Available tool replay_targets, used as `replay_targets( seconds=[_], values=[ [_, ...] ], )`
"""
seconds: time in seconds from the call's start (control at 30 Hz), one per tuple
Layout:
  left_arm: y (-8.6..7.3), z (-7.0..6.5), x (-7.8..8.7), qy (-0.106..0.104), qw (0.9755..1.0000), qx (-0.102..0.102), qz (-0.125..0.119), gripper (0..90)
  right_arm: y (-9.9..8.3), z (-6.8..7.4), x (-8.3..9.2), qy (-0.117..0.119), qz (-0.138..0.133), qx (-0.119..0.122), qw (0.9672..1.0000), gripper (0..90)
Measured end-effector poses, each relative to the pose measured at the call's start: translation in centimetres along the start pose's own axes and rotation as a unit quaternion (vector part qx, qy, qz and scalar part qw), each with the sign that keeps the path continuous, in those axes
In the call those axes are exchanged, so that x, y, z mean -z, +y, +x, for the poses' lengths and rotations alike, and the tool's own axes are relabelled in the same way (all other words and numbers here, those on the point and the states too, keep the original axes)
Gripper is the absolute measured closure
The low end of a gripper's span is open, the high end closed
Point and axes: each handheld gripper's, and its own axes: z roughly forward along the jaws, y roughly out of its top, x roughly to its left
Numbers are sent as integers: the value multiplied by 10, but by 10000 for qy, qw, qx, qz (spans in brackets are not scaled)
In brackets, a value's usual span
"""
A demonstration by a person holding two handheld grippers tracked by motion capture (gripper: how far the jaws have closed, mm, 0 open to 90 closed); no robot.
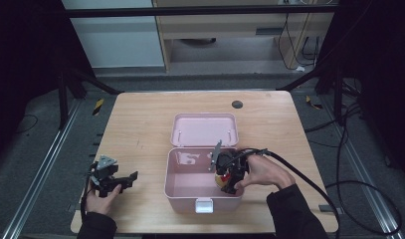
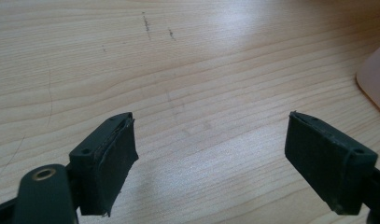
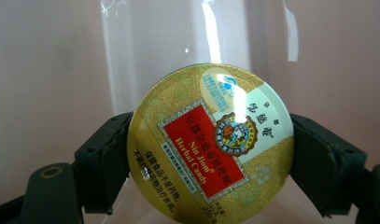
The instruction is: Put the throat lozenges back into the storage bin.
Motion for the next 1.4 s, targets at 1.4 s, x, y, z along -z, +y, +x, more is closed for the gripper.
replay_targets(
  seconds=[1.4],
  values=[
    [0, 0, 2, -26, 10000, 49, -48, 166, -53, -6, 76, -1455, -2017, -1476, 9573, 108]
  ],
)
